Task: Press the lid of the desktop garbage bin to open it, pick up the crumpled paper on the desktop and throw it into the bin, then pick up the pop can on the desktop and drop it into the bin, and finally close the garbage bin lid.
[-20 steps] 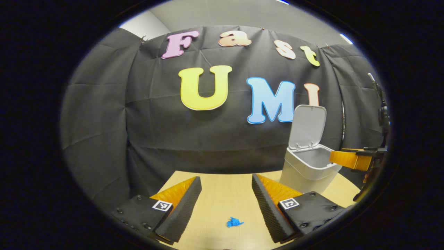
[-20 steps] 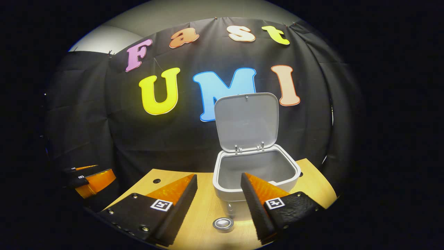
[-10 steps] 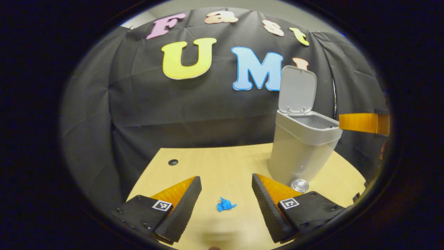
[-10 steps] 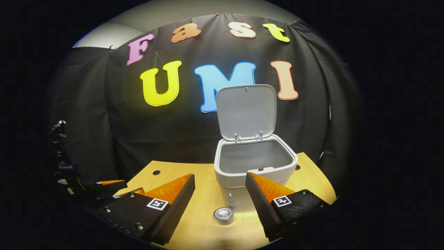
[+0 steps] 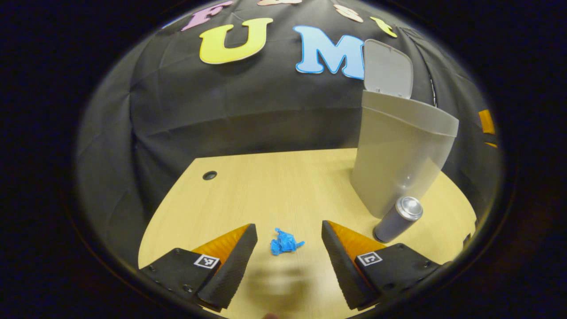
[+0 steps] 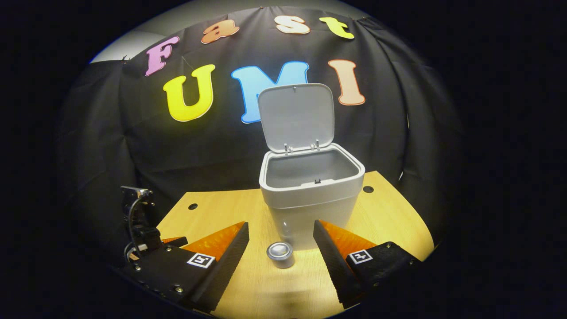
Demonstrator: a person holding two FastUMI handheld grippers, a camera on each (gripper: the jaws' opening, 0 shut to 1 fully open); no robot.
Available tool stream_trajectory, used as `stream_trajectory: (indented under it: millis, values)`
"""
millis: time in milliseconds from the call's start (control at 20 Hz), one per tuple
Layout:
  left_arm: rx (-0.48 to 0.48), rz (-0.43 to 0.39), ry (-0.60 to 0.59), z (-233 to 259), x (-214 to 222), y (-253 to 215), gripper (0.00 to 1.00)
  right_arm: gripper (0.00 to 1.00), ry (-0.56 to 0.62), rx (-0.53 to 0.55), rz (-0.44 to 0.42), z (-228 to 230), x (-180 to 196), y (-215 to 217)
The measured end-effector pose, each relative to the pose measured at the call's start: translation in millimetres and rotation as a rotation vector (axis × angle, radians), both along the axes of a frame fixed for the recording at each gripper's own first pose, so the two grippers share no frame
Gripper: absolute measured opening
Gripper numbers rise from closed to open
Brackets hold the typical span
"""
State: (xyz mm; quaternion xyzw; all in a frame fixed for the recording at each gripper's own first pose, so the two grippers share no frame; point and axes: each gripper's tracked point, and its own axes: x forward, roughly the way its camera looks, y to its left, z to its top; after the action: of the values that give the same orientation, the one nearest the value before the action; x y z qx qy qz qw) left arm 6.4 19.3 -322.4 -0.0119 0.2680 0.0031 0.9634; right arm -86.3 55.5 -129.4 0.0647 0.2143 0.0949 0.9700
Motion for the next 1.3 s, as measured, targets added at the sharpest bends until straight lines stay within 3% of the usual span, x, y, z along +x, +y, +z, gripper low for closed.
stream_trajectory:
  millis: [600,1000,1200,1300]
  values:
    - [0.030,0.014,0.168,-102.0,30.3,12.3,0.98,0.96,0.073,-0.012,-0.048,-15.2,2.4,-12.4]
    - [0.015,0.005,0.190,-117.5,32.2,12.6,1.00,0.96,0.099,0.012,-0.090,-21.7,1.0,-19.9]
    - [0.020,0.011,0.192,-118.0,32.4,13.3,0.51,0.96,0.107,0.019,-0.091,-23.8,-2.8,-17.5]
    - [0.030,0.007,0.195,-117.8,32.0,12.8,0.51,0.96,0.106,0.018,-0.087,-24.6,-3.8,-16.9]
